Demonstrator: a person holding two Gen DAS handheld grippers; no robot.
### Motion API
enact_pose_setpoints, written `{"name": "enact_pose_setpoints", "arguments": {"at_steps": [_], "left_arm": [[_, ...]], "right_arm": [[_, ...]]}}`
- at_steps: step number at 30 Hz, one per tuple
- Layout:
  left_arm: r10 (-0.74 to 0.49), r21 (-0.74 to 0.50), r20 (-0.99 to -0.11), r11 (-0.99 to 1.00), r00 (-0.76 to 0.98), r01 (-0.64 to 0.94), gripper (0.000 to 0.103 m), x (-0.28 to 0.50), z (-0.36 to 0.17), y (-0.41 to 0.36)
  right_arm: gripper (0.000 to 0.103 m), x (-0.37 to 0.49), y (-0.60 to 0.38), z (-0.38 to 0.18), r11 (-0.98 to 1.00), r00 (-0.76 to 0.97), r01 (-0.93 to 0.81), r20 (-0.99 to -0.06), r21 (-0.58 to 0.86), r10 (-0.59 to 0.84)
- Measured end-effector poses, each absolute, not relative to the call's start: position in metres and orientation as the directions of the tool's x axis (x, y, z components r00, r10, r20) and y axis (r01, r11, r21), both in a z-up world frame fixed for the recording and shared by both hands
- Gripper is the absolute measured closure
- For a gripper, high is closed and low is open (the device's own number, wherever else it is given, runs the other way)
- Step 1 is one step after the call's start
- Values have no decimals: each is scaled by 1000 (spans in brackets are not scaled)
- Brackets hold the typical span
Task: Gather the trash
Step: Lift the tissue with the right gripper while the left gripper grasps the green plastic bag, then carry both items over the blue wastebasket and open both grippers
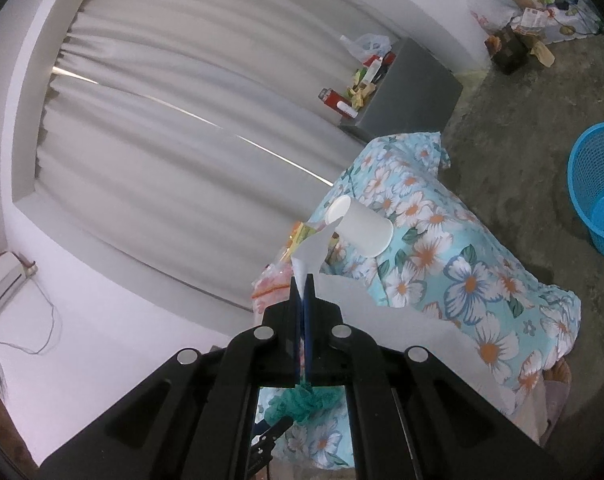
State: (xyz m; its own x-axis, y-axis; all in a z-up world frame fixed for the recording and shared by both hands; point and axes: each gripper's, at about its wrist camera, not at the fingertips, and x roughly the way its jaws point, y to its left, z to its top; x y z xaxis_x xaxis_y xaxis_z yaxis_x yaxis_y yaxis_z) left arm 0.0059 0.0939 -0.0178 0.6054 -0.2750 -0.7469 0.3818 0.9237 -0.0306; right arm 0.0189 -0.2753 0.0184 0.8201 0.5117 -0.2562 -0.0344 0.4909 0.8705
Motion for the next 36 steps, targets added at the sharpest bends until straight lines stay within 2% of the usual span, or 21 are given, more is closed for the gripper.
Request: {"name": "enact_pose_setpoints", "arguments": {"at_steps": [8, 13, 23, 30, 34, 36], "left_arm": [[-347, -77, -707, 904, 616, 421, 77, -7, 6, 89], [-416, -113, -695, 869, 586, 482, 78, -12, 23, 72], [-558, -126, -658, 744, 506, 656, 78, 3, 55, -24], [-567, -137, -731, 668, 380, 731, 78, 54, 52, -123], [-521, -111, -790, 640, 324, 760, 78, 91, 40, -195], [-488, -99, -821, 632, 296, 769, 78, 110, 29, -233]], "right_arm": [[102, 6, -279, 21, 489, 832, -33, -247, 871, 497], [102, -11, -290, 31, 487, 863, -57, -202, 871, 464], [102, -38, -345, 42, 479, 918, -60, -140, 876, 372], [102, -49, -403, 50, 520, 960, 3, -148, 854, 238], [102, -43, -438, 44, 527, 967, 71, -187, 847, 170], [102, -31, -452, 34, 530, 961, 130, -237, 838, 140]]}}
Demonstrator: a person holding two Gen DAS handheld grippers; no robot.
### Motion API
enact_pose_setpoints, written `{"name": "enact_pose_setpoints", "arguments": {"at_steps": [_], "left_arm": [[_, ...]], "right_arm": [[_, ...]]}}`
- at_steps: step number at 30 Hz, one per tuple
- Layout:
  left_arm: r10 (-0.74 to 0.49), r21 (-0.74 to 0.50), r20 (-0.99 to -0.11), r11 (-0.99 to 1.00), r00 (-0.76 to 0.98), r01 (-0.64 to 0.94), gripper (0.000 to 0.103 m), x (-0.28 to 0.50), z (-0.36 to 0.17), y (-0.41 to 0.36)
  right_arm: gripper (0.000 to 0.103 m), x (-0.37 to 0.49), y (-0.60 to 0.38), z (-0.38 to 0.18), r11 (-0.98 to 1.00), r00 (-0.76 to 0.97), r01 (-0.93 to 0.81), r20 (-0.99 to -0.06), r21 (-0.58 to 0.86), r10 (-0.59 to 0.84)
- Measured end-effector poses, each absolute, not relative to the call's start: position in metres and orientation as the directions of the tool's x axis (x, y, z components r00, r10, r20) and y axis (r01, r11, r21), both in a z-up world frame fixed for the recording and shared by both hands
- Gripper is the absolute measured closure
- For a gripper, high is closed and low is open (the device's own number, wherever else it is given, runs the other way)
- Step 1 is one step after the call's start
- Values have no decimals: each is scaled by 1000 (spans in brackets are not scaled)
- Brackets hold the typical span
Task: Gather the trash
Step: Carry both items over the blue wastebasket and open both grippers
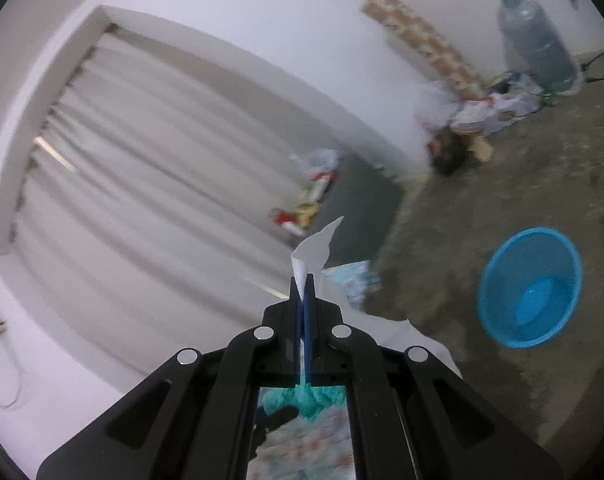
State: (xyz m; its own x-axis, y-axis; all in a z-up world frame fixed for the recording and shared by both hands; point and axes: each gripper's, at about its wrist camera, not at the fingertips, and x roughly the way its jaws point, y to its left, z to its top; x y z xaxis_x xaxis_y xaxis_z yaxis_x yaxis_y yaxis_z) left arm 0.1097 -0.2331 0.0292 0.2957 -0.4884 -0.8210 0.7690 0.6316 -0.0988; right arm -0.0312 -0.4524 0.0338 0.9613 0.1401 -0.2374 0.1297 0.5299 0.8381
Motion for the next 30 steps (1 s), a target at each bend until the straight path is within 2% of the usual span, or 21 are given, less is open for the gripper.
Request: {"name": "enact_pose_setpoints", "arguments": {"at_steps": [7, 13, 16, 18, 19, 21, 22, 23, 25, 28, 30], "left_arm": [[-331, -30, -919, 604, 216, 797, 77, 163, -38, -349], [-197, 38, -963, 579, 186, 814, 76, 201, -111, -419], [-167, -2, -979, 580, 116, 815, 71, 217, -145, -448], [-151, -24, -985, 602, 85, 798, 58, 228, -163, -457], [-140, -14, -986, 614, 91, 789, 54, 231, -170, -460], [-126, 2, -986, 626, 104, 779, 47, 235, -176, -465], [-127, 3, -986, 633, 108, 774, 45, 235, -176, -466], [-131, -1, -986, 640, 107, 768, 42, 236, -176, -467], [-150, -20, -984, 639, 100, 769, 39, 236, -174, -467], [-170, -10, -978, 613, 120, 790, 38, 231, -164, -463], [-189, -7, -973, 603, 135, 798, 37, 228, -154, -461]], "right_arm": [[102, 18, -503, -33, 509, 905, 333, -420, 793, 61], [101, 48, -554, -107, 408, 858, 448, -511, 795, 54], [99, 60, -578, -142, 352, 828, 508, -558, 786, 51], [99, 68, -587, -164, 331, 796, 553, -602, 765, 60], [95, 73, -593, -177, 320, 774, 579, -629, 750, 72], [75, 79, -598, -196, 315, 737, 614, -669, 723, 100], [61, 81, -601, -206, 313, 706, 646, -700, 697, 102], [57, 81, -603, -211, 312, 696, 656, -711, 687, 102], [56, 80, -606, -219, 312, 679, 668, -725, 676, 117], [48, 74, -609, -220, 299, 676, 680, -731, 669, 98], [48, 67, -610, -218, 294, 675, 686, -733, 665, 82]]}}
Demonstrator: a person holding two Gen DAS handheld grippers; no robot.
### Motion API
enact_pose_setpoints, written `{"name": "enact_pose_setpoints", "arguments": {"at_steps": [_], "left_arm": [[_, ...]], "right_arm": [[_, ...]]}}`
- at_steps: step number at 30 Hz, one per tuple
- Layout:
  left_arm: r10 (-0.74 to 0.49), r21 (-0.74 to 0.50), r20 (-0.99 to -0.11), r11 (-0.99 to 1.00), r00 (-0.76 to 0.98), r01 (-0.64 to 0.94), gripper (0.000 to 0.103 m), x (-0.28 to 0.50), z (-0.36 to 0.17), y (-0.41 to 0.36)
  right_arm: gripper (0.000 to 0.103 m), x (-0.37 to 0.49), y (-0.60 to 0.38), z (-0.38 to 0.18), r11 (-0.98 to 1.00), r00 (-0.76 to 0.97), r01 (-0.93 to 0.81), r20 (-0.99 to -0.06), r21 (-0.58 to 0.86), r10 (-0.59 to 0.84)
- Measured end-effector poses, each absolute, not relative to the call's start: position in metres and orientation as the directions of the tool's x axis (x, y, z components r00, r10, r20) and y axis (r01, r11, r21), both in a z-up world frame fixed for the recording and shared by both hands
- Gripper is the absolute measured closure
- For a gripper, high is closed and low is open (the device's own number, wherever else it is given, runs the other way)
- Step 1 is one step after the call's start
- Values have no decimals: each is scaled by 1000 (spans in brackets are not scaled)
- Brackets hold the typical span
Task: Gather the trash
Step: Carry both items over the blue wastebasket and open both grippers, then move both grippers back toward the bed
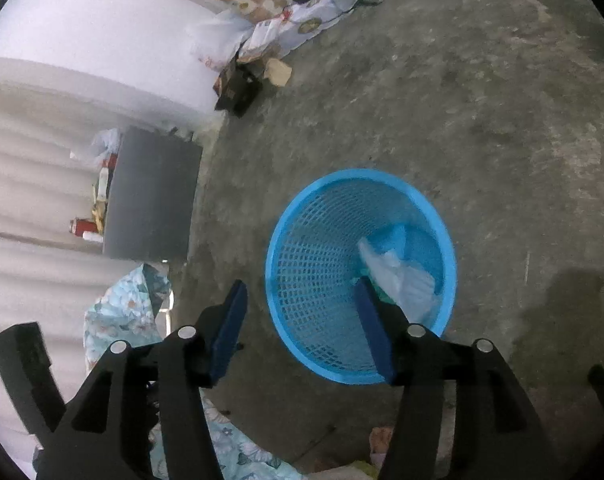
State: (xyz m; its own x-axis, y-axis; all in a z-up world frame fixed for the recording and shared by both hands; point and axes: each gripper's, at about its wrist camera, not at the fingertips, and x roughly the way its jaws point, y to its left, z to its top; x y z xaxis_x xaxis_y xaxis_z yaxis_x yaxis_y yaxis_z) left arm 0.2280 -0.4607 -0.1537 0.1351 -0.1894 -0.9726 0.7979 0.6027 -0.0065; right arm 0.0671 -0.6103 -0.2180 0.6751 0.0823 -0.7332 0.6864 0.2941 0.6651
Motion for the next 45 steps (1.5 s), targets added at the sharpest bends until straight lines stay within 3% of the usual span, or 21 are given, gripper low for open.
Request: {"name": "enact_pose_setpoints", "arguments": {"at_steps": [5, 10, 17, 26, 37, 40, 45], "left_arm": [[-276, -60, -952, 603, 137, 796, 36, 219, -117, -445], [-439, -172, -887, 601, 143, 781, 36, 209, -55, -403], [-574, -208, -796, 558, 193, 803, 24, 177, 26, -322], [-641, -244, -725, 583, 254, 775, 20, 141, 79, -184], [-626, -361, -609, 766, 487, 533, 19, 115, 96, -1], [-598, -371, -587, 798, 547, 474, 19, 104, 98, 37], [-569, -369, -556, 822, 606, 433, 19, 90, 98, 74]], "right_arm": [[47, 46, -605, -199, 299, 688, 686, -725, 663, 27], [42, 33, -578, -165, 358, 681, 690, -732, 629, -28], [21, 20, -501, -96, 485, 678, 683, -721, 546, -142], [8, 18, -414, -25, 662, 626, 681, -719, 314, -302], [7, 41, -313, 18, 855, 608, 518, -691, -28, -391], [7, 42, -301, 27, 872, 635, 488, -670, -39, -385], [7, 39, -289, 42, 919, 723, 384, -648, 90, -239]]}}
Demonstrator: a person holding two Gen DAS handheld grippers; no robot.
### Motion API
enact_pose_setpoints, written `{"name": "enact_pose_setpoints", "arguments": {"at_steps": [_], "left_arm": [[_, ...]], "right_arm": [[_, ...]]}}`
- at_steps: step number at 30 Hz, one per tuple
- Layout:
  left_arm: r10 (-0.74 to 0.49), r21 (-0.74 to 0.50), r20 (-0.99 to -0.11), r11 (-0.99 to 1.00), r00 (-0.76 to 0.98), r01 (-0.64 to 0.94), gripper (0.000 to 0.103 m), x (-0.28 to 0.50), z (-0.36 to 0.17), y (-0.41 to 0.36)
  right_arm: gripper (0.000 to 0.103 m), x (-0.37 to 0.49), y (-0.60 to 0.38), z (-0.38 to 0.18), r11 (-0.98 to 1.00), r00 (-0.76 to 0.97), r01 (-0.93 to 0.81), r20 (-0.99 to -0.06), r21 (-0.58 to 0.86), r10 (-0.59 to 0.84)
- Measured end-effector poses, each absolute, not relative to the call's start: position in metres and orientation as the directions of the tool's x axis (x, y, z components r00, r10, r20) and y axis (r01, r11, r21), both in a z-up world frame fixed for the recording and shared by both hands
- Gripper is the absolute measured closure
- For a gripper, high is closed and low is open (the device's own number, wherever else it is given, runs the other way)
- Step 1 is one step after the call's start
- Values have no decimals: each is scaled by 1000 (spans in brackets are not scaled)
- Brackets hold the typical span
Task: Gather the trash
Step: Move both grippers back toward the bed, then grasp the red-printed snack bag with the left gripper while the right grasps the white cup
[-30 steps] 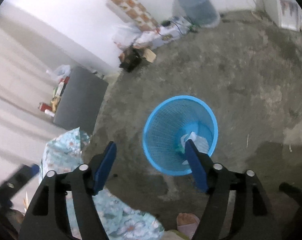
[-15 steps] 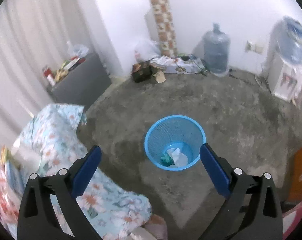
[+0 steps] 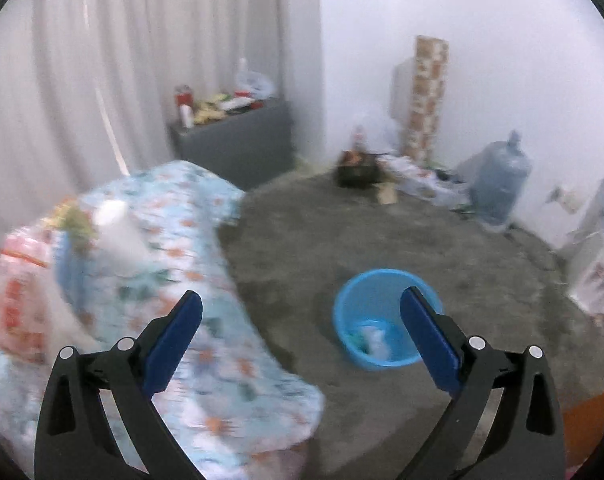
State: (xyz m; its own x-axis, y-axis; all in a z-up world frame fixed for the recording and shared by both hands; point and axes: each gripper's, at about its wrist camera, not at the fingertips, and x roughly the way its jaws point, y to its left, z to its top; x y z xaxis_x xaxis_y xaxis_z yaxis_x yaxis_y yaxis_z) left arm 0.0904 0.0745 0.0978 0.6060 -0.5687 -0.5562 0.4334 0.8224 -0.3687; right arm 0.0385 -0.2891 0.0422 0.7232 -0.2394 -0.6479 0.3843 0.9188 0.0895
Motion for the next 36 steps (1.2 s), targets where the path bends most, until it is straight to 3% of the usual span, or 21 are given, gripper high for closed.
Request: {"name": "enact_pose_setpoints", "arguments": {"at_steps": [7, 15, 24, 30, 36], "left_arm": [[-529, -291, -528, 848, 665, 444, 19, 74, 93, 90], [-463, -105, -519, 869, 719, 483, 19, 58, 75, 69], [-311, 59, -553, 911, 773, 408, 19, 65, 51, 62], [-271, -15, -574, 947, 773, 321, 24, 85, 42, 87], [-319, -92, -605, 938, 729, 334, 27, 102, 29, 96]], "right_arm": [[7, 32, -279, 60, 913, 814, 323, -565, 249, -134], [7, 49, -273, 58, 897, 828, 229, -560, 377, 24], [11, 81, -261, 46, 882, 804, 127, -568, 454, 177], [13, 109, -245, 43, 888, 777, 72, -584, 455, 236], [13, 141, -231, 40, 895, 751, 35, -602, 446, 271]]}}
